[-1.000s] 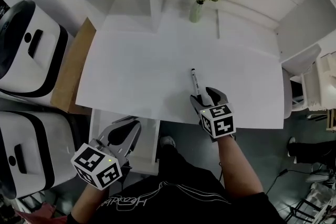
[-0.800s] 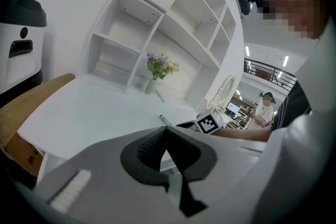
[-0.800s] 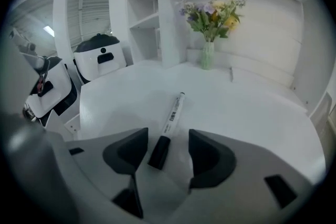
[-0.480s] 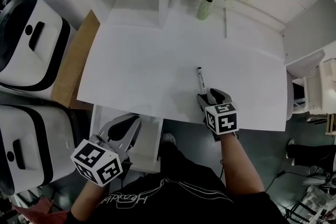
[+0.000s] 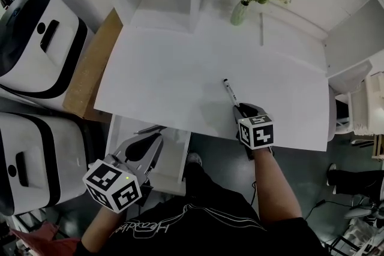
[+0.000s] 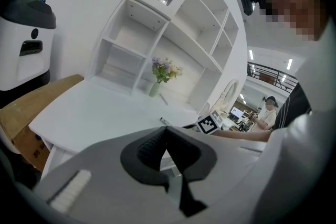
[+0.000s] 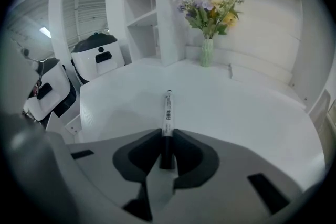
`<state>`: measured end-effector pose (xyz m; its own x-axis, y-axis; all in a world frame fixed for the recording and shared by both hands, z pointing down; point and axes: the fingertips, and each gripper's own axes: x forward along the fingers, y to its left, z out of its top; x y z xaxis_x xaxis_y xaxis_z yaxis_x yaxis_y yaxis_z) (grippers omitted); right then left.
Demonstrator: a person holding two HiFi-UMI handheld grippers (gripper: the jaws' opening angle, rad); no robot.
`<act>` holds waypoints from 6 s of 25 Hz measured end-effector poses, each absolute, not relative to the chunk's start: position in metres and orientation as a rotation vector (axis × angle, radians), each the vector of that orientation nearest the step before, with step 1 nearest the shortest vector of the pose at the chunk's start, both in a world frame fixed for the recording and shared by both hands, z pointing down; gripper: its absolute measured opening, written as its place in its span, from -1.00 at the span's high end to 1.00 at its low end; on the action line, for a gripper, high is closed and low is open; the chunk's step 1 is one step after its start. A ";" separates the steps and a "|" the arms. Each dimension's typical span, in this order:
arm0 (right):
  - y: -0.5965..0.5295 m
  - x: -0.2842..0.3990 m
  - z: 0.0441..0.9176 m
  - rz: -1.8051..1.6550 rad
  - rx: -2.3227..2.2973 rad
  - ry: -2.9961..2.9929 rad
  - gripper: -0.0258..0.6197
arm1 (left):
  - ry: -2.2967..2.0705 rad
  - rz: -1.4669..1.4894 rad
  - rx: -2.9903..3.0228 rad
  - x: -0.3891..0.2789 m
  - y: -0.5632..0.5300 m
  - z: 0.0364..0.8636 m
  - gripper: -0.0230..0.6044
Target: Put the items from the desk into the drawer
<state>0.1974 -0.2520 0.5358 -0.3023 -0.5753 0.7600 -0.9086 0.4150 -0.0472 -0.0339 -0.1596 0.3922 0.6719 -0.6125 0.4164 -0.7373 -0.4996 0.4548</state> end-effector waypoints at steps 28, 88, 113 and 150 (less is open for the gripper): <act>-0.161 0.094 0.398 0.553 1.160 -2.358 0.68 | -1.127 0.161 2.284 -0.083 -0.068 0.361 0.90; -0.069 -0.142 0.727 0.320 0.082 -1.988 0.68 | -1.595 0.126 1.642 -0.261 0.001 0.475 0.90; -0.053 -0.078 0.499 0.535 0.364 -2.462 0.18 | -1.378 0.140 2.053 -0.213 0.016 0.391 0.90; 0.067 0.024 0.233 0.304 0.965 -3.054 0.90 | -0.971 0.047 2.614 -0.071 0.056 0.262 0.90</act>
